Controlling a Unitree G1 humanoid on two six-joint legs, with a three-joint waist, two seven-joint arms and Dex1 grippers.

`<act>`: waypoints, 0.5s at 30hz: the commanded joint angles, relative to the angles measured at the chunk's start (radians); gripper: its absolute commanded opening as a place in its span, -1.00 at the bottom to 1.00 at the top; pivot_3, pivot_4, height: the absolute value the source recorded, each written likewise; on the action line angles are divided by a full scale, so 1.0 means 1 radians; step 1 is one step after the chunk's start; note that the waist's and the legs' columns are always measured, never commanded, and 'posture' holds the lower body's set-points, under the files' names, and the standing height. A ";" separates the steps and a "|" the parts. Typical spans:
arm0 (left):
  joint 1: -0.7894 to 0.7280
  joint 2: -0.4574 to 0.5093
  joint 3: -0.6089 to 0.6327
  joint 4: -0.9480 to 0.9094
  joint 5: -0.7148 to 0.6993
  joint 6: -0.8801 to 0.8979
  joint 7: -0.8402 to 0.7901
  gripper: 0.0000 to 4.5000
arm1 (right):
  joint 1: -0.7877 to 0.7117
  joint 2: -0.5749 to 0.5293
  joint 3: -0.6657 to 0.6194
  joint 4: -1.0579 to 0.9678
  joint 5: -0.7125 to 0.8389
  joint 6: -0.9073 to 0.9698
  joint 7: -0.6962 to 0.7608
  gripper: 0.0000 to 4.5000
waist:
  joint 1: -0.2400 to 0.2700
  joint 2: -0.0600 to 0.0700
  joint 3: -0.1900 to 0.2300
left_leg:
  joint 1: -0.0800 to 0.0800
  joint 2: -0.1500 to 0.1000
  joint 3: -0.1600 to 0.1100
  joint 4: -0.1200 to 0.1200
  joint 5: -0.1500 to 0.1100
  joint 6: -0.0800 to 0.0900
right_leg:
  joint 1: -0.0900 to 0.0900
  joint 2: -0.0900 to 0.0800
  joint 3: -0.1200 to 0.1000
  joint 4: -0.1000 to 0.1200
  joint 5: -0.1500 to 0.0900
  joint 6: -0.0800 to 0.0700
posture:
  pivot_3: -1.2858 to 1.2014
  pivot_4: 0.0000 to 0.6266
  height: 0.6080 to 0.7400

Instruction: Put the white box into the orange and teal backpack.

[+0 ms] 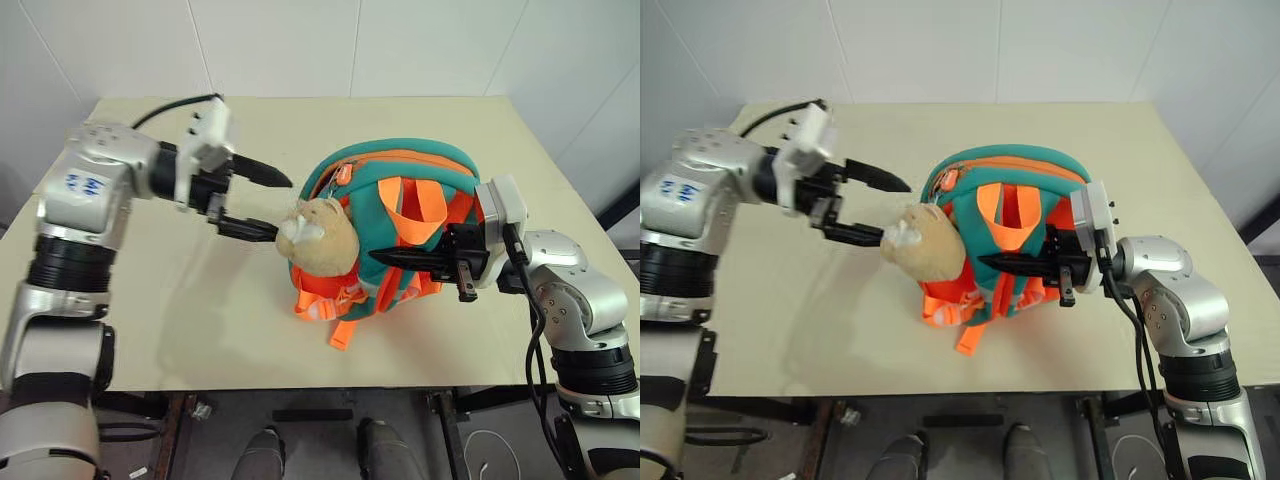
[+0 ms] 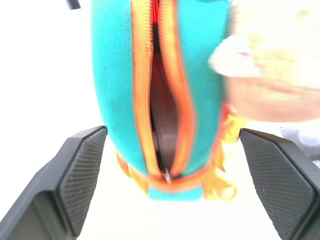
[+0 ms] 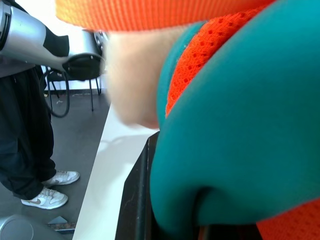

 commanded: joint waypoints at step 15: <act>0.160 -0.025 0.208 -0.487 -0.349 0.301 0.191 1.00 | -0.031 0.025 0.002 -0.004 -0.021 -0.023 0.002 -1.00 | -0.001 0.000 0.000 | 0.001 0.000 -0.001 0.003 0.000 0.000 | 0.001 0.000 0.000 0.002 0.000 0.000 | 0.03 -0.52 1.00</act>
